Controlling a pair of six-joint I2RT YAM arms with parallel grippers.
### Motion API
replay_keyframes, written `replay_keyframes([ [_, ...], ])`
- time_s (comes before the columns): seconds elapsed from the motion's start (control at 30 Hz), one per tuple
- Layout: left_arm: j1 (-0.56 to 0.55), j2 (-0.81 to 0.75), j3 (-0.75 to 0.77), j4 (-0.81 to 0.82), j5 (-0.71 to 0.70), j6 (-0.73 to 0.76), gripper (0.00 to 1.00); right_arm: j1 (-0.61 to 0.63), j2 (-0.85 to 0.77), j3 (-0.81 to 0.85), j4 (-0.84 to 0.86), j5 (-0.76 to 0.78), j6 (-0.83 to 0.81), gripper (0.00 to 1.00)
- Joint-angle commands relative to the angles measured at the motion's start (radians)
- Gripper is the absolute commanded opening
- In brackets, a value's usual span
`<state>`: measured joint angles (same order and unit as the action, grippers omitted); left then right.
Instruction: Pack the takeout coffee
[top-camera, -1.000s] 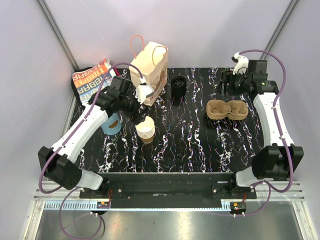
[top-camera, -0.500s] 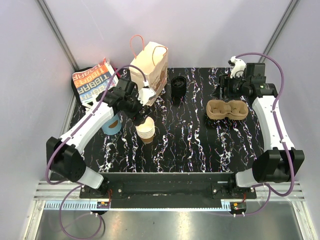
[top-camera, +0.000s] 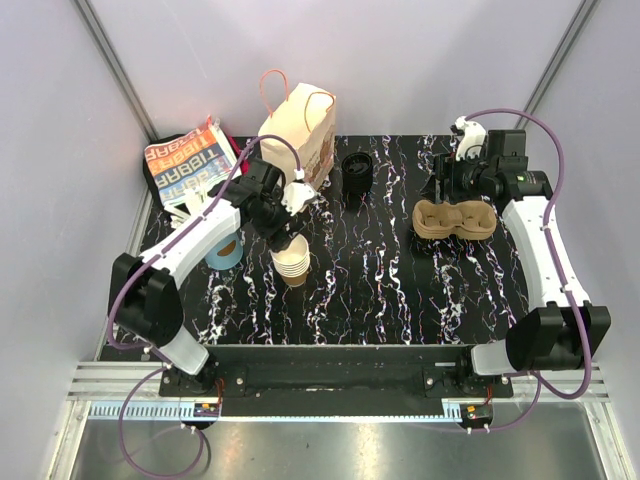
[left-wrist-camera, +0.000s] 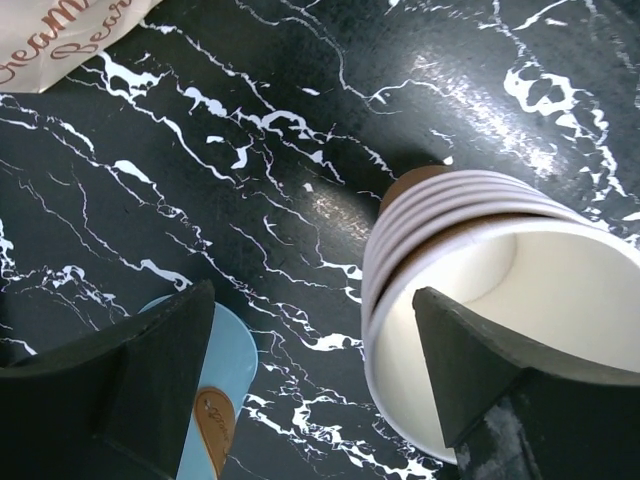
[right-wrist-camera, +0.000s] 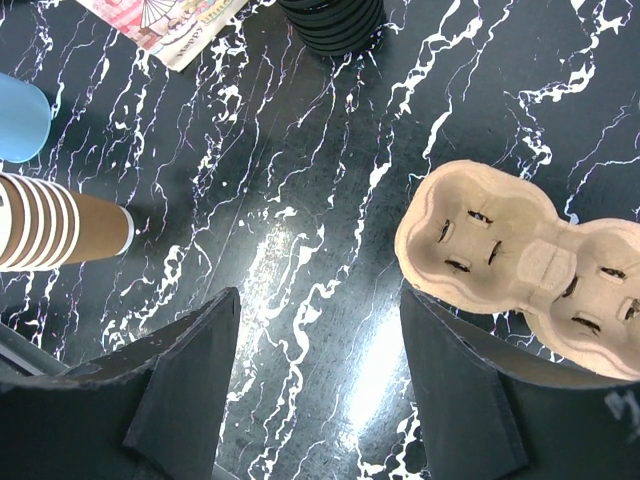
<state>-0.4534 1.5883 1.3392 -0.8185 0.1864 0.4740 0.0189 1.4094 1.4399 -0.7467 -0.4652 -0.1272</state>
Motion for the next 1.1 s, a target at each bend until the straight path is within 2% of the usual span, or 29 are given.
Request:
replay_keyframes([
  [0.0,-0.007,0.019,0.000,0.050,-0.059,0.011,0.81,0.004,-0.041,-0.001,0.023,-0.015,-0.011,0.72],
  [0.17,-0.007,0.035,-0.003,0.056,-0.061,0.014,0.69,0.004,-0.047,-0.009,0.029,-0.012,-0.011,0.72],
  [0.2,-0.007,0.036,-0.006,0.056,-0.054,0.014,0.65,0.004,-0.049,-0.009,0.029,-0.012,-0.011,0.72],
  [0.23,-0.007,0.038,-0.008,0.055,-0.045,0.017,0.55,0.003,-0.049,-0.010,0.030,-0.010,-0.011,0.72],
  [0.37,-0.007,0.035,-0.009,0.051,-0.031,0.020,0.40,0.004,-0.050,-0.012,0.033,-0.010,-0.011,0.72],
  [0.43,-0.007,0.033,-0.009,0.047,-0.027,0.020,0.39,0.004,-0.050,-0.013,0.035,-0.010,-0.011,0.72],
  [0.7,-0.007,0.027,-0.003,0.050,-0.074,0.015,0.23,0.003,-0.055,-0.013,0.040,-0.009,-0.008,0.72],
  [0.83,-0.004,0.027,-0.008,0.079,-0.152,0.015,0.22,0.003,-0.056,-0.015,0.041,-0.009,-0.006,0.72],
  [1.07,0.079,0.090,0.064,0.082,-0.171,-0.009,0.23,0.003,-0.059,-0.016,0.046,-0.010,-0.003,0.72],
])
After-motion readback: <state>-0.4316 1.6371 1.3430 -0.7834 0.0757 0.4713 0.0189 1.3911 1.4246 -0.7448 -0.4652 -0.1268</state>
